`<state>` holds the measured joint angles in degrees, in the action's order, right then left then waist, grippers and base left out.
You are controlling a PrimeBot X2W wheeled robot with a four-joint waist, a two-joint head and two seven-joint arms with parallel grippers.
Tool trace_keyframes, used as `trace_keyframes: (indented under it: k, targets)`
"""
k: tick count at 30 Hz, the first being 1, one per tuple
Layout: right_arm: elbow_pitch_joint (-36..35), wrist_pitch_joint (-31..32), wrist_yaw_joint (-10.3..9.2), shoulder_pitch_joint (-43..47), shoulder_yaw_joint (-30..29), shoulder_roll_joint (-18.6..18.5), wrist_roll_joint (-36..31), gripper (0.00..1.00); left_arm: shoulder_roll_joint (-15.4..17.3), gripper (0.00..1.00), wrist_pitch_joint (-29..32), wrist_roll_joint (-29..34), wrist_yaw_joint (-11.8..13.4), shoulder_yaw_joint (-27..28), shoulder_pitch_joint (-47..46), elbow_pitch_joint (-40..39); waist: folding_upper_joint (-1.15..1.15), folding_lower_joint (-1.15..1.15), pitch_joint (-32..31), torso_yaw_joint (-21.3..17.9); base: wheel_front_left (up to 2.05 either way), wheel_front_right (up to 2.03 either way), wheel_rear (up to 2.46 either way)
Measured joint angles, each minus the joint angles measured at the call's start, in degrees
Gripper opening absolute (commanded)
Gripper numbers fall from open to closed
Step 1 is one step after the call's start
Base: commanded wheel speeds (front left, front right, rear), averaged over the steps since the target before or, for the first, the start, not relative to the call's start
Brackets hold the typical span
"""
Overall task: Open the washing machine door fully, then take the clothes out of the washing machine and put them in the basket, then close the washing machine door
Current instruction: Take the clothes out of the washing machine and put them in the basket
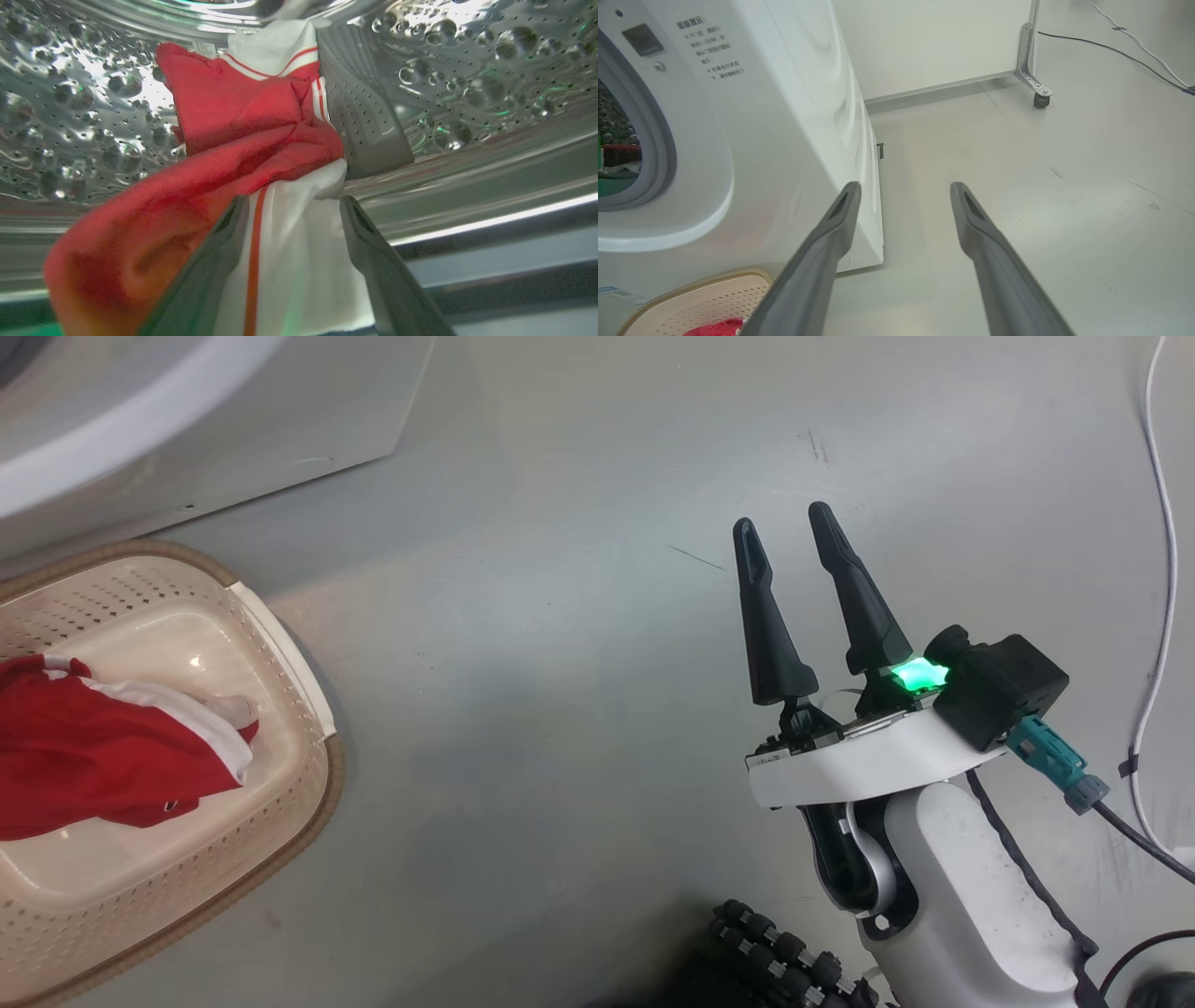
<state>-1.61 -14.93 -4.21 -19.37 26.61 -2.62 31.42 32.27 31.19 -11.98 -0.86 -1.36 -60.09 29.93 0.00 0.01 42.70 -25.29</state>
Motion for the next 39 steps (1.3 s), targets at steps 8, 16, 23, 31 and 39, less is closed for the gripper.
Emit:
trace_keyframes:
  k: [8,16,23,31,39]
  targets:
    - [-0.01,0.00,-0.04,-0.09,0.01,0.01,0.24,1.00,0.09,1.00,4.82,-0.03,0.64,0.19,-2.52,3.32,0.00,0.00,0.10,-0.24,0.00,0.00,0.00]
    - [0.07,0.00,-0.05,-0.30,0.05,0.01,0.26,1.00,0.02,0.00,7.56,-0.27,1.66,0.88,-4.14,4.91,0.00,-0.01,0.08,-0.19,0.00,0.00,0.00]
    - [0.04,0.00,-0.07,-0.60,-0.01,0.01,0.22,1.00,-0.33,0.00,7.31,-1.01,1.64,0.89,-4.43,4.83,0.00,-0.01,0.08,0.04,0.00,0.00,0.00]
    - [0.24,0.00,-0.54,-1.19,-0.71,0.01,-0.79,1.00,-2.82,0.00,3.04,-1.13,1.01,-0.43,-4.31,4.71,0.00,0.00,-0.12,1.08,0.00,0.00,0.00]
    - [0.57,0.00,-0.55,-1.26,-1.86,-0.02,-2.72,1.00,-5.99,0.00,-4.98,-2.27,0.68,-0.31,-3.48,3.16,0.00,-0.01,-0.54,2.51,0.00,0.00,0.00]
